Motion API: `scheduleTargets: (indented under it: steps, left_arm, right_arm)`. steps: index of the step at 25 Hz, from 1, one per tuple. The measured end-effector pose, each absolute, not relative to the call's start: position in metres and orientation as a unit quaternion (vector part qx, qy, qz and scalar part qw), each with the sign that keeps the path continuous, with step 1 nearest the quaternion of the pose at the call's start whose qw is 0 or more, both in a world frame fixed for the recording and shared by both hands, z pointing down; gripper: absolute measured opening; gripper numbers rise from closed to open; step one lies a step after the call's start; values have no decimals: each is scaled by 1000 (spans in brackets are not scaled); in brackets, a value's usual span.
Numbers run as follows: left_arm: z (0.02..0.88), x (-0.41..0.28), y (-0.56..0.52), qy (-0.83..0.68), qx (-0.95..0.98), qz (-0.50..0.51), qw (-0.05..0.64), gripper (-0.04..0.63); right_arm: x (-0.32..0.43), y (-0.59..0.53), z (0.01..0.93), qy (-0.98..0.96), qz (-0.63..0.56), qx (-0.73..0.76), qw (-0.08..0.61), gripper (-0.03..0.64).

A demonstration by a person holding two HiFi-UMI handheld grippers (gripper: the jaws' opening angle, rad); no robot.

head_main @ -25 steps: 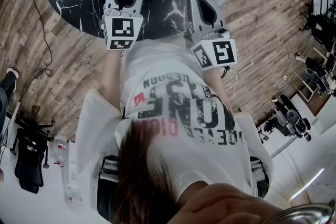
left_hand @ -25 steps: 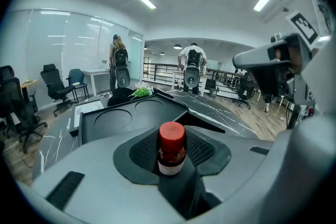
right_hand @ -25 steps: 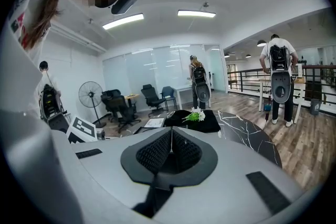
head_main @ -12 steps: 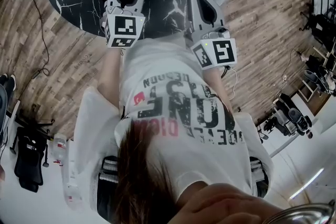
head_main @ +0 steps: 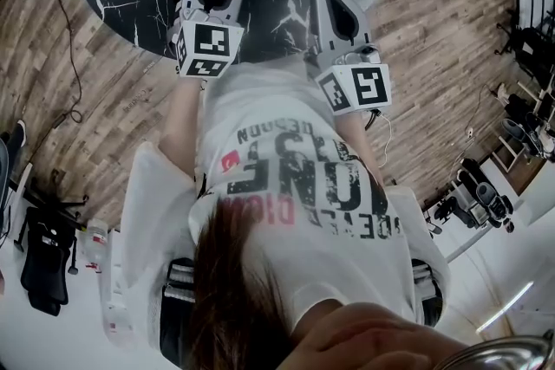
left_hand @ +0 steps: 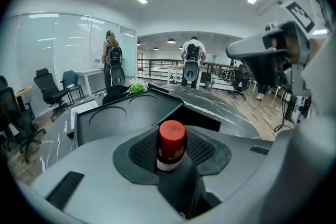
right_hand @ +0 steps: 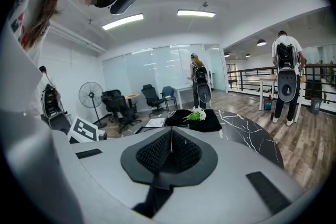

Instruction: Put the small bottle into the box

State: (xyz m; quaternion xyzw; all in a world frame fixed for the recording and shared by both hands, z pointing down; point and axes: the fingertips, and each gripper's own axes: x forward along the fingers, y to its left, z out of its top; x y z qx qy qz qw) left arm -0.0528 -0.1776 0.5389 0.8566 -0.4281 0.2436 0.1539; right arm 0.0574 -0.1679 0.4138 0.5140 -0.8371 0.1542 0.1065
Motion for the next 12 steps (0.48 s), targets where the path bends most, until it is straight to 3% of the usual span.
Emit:
scheduleTargets:
  steps: [12]
  left_arm:
    - [540, -53, -178, -437, 851, 235, 168, 144]
  right_arm:
    - [58, -165, 415, -837, 155, 514, 106, 3]
